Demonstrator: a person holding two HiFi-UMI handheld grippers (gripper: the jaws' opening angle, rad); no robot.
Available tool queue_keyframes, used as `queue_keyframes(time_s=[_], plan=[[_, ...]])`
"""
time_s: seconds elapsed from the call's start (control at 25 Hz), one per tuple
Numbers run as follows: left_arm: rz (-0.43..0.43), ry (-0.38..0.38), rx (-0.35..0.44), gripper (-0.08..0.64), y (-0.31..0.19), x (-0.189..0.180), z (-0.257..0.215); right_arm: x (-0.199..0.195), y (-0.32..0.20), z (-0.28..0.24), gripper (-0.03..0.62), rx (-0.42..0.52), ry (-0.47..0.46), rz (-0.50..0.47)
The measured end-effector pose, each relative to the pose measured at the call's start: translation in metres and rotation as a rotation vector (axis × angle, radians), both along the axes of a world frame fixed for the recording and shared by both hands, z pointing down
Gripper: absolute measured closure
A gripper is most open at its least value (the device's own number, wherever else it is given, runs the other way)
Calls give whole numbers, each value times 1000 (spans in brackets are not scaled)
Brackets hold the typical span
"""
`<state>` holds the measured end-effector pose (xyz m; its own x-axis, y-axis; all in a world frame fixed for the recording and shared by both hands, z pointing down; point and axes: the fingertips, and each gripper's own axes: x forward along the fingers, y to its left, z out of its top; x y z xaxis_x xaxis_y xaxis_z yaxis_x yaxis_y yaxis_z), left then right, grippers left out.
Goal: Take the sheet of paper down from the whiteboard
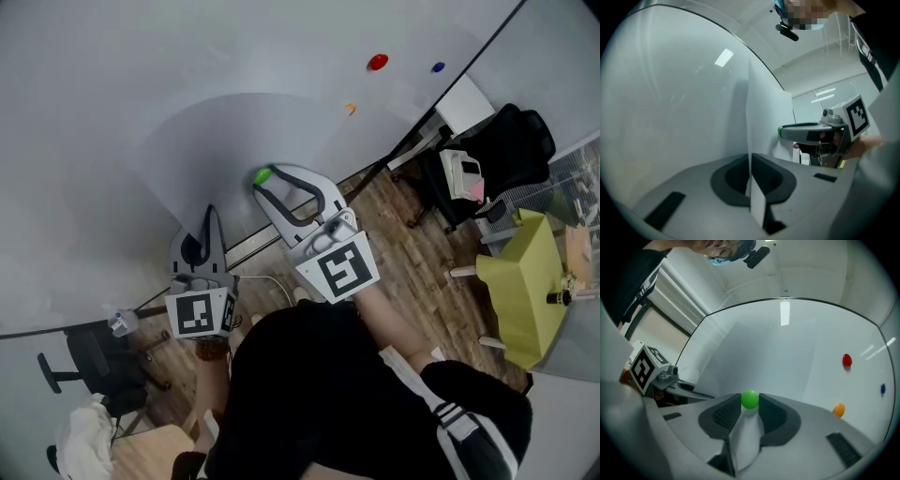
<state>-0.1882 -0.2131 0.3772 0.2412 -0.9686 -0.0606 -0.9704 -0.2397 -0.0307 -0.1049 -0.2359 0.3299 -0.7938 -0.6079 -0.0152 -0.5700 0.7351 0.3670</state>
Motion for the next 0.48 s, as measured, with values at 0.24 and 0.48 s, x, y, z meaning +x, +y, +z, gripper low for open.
queue_keyframes(time_s=[0.24,0.48], plan=[[1,1,12,548,4,7,-7,8,3,-1,475,-4,3,3],[-35,7,33,548,9,10,-10,19,6,2,474,-13,12,14]])
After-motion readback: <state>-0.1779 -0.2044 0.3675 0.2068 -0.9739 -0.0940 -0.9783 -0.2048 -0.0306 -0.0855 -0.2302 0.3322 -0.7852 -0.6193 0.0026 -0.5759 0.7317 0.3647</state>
